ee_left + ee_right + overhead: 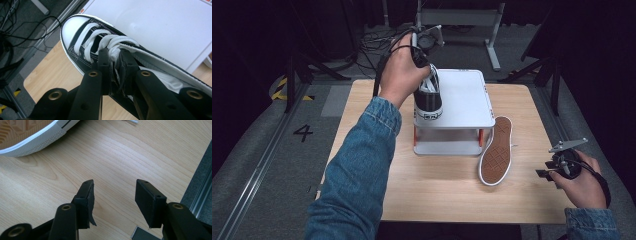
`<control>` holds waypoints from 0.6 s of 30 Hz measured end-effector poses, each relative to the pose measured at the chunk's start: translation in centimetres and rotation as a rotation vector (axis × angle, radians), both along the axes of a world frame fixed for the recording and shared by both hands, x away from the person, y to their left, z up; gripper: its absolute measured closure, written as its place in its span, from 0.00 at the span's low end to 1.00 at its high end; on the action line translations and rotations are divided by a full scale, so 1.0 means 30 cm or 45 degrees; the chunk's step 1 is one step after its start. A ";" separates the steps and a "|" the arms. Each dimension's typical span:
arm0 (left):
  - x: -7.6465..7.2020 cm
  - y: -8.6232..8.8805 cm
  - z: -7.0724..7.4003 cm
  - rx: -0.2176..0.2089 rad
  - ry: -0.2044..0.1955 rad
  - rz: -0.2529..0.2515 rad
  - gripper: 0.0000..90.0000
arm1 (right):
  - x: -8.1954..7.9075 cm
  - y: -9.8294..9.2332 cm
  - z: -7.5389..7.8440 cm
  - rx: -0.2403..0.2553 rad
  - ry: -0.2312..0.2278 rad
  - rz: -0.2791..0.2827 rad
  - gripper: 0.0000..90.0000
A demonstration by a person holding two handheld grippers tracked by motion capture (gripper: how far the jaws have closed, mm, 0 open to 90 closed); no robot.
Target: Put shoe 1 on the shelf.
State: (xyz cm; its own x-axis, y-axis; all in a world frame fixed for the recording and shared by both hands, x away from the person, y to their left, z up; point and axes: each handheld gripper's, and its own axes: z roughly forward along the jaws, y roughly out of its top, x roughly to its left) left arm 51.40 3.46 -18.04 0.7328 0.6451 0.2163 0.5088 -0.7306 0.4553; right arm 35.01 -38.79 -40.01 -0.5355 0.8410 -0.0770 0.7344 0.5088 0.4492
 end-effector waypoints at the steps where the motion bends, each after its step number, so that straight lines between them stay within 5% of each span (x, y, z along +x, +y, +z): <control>1: 0.007 -0.013 -0.003 0.010 -0.015 -0.008 0.91 | 0.000 0.000 0.000 -0.001 0.001 0.001 0.56; 18: 0.099 -0.133 -0.090 0.032 -0.031 -0.091 0.90 | -0.002 -0.004 -0.007 0.006 0.002 0.009 0.55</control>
